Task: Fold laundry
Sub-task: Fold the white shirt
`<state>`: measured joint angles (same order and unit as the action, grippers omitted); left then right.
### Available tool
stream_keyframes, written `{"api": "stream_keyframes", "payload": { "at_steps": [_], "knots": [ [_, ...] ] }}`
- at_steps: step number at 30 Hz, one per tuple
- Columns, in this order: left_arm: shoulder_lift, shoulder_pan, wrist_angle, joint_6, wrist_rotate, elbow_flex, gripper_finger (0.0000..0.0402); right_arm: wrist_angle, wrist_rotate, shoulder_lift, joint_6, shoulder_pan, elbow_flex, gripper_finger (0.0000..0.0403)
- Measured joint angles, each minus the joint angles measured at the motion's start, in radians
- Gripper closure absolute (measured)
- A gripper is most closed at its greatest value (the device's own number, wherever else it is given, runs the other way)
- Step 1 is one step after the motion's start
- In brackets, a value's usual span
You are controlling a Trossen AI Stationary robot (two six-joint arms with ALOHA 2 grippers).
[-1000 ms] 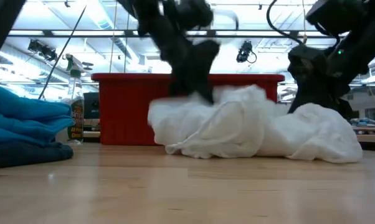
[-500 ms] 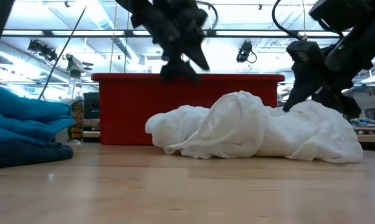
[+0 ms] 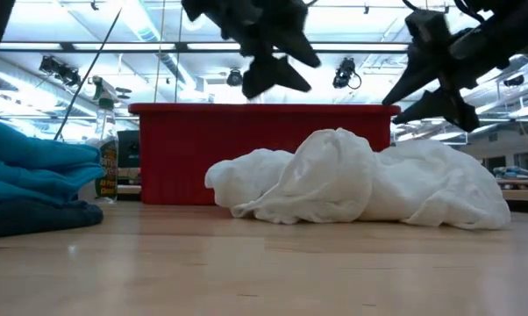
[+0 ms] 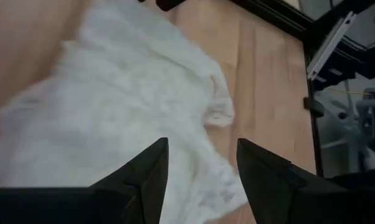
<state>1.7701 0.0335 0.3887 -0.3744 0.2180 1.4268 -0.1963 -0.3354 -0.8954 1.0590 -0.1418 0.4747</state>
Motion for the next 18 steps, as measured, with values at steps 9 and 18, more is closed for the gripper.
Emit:
{"api": "stream_keyframes", "payload": {
  "at_steps": [9, 18],
  "knots": [
    [0.136, -0.118, -0.082, -0.292, -0.046, 0.0, 0.0212, -0.02, 0.226, -0.025, 0.144, -0.108, 0.0, 0.0239],
    [0.24, -0.183, -0.14, -0.528, -0.251, 0.0, 0.0212, -0.149, 0.201, -0.153, 0.38, -0.286, 0.0, 0.0269]
  ]
}}
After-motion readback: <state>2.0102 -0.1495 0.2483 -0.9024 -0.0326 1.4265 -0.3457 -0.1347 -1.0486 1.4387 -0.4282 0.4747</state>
